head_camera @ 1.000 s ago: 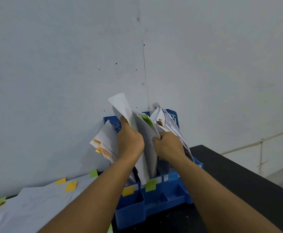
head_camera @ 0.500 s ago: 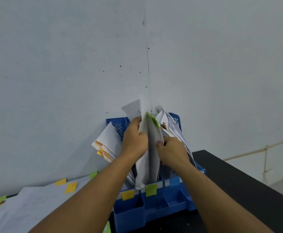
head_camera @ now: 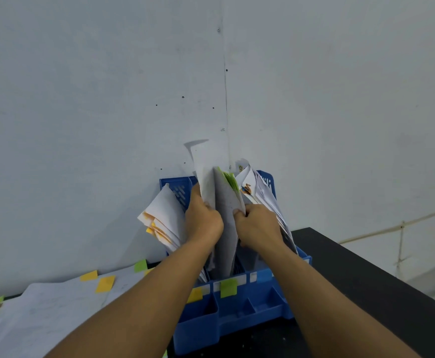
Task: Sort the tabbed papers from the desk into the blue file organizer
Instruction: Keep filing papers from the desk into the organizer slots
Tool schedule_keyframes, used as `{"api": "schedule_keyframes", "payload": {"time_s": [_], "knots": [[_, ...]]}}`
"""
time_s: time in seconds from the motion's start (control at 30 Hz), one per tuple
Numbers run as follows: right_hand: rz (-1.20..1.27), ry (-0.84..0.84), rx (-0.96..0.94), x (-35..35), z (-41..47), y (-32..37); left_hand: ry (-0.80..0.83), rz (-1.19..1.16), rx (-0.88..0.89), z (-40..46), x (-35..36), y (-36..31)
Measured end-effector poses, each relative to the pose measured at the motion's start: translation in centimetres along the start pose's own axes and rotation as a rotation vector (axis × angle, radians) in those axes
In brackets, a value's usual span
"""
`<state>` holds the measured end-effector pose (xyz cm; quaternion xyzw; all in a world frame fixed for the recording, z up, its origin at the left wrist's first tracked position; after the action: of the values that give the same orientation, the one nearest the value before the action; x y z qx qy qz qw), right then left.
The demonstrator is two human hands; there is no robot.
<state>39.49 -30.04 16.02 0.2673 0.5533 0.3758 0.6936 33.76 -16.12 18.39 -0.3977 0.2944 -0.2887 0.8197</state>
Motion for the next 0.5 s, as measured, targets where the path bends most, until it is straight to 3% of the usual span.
{"api": "schedule_keyframes", "payload": {"time_s": [0.13, 0.3, 0.5], "knots": [[-0.008, -0.013, -0.017, 0.2, 0.2, 0.2, 0.025, -0.046, -0.121, -1.7, 0.9, 1.4], [-0.036, -0.019, -0.05, 0.6, -0.3, 0.7, 0.116, -0.093, -0.157, -3.8, 2.7, 2.8], [-0.036, 0.058, -0.1, 1.4, -1.9, 1.2, 0.066, -0.046, -0.134, -4.2, 0.7, 3.5]]}}
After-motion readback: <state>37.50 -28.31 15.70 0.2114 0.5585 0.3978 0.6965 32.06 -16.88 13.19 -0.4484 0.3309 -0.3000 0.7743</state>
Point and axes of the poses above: each hand's wrist, its own z-axis towards the middle knuckle, its own x-axis out of the palm, y = z × x, the point moved 8 cm from there along z, towards the middle knuckle, and after that the axes turned 8 degrees about x, right-handed, at the moved point
